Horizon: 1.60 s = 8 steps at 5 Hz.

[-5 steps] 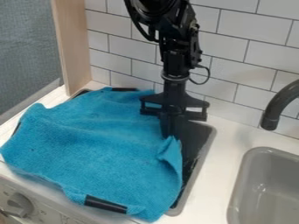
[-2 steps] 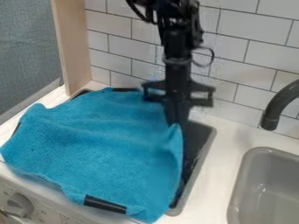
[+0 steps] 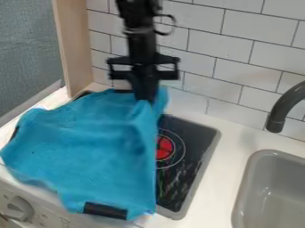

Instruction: Fold cloth from left to right

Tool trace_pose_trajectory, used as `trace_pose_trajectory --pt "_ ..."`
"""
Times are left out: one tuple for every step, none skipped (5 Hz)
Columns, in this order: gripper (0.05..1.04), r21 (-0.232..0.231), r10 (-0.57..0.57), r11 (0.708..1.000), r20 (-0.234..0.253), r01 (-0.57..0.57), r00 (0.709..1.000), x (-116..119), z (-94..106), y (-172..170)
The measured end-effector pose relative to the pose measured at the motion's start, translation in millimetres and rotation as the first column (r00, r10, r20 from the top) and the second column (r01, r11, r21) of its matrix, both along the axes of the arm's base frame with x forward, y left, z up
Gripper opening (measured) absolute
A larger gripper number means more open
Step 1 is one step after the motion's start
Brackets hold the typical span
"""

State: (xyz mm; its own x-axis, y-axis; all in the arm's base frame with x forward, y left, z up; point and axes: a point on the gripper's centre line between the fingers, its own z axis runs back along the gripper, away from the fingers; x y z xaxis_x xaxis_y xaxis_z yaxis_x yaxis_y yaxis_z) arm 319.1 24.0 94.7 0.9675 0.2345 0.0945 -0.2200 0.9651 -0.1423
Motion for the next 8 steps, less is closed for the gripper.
trace_pose_trajectory --pt "0.068 -0.004 0.041 0.999 -0.019 -0.041 0.999 -13.2 -5.6 36.4" --pt "0.068 0.017 0.047 0.999 -0.03 -0.046 0.998 -19.8 -7.9 53.0" --pt "0.068 0.028 0.07 0.997 -0.082 -0.067 0.994 -29.6 -26.3 72.1" --pt "0.097 0.034 0.083 0.996 -0.112 -0.08 0.99 -31.6 -36.4 76.8" --pt "0.277 0.043 0.107 0.994 -0.113 -0.102 0.988 -31.7 -36.5 78.2" --pt "0.563 0.045 0.119 0.992 -0.117 -0.114 0.986 -32.0 -36.6 78.0" --pt "0.874 0.054 0.13 0.991 -0.123 -0.124 0.984 -33.1 -36.7 79.3" --pt "1.028 0.056 0.125 0.991 -0.14 -0.118 0.982 -34.8 -36.7 76.7"
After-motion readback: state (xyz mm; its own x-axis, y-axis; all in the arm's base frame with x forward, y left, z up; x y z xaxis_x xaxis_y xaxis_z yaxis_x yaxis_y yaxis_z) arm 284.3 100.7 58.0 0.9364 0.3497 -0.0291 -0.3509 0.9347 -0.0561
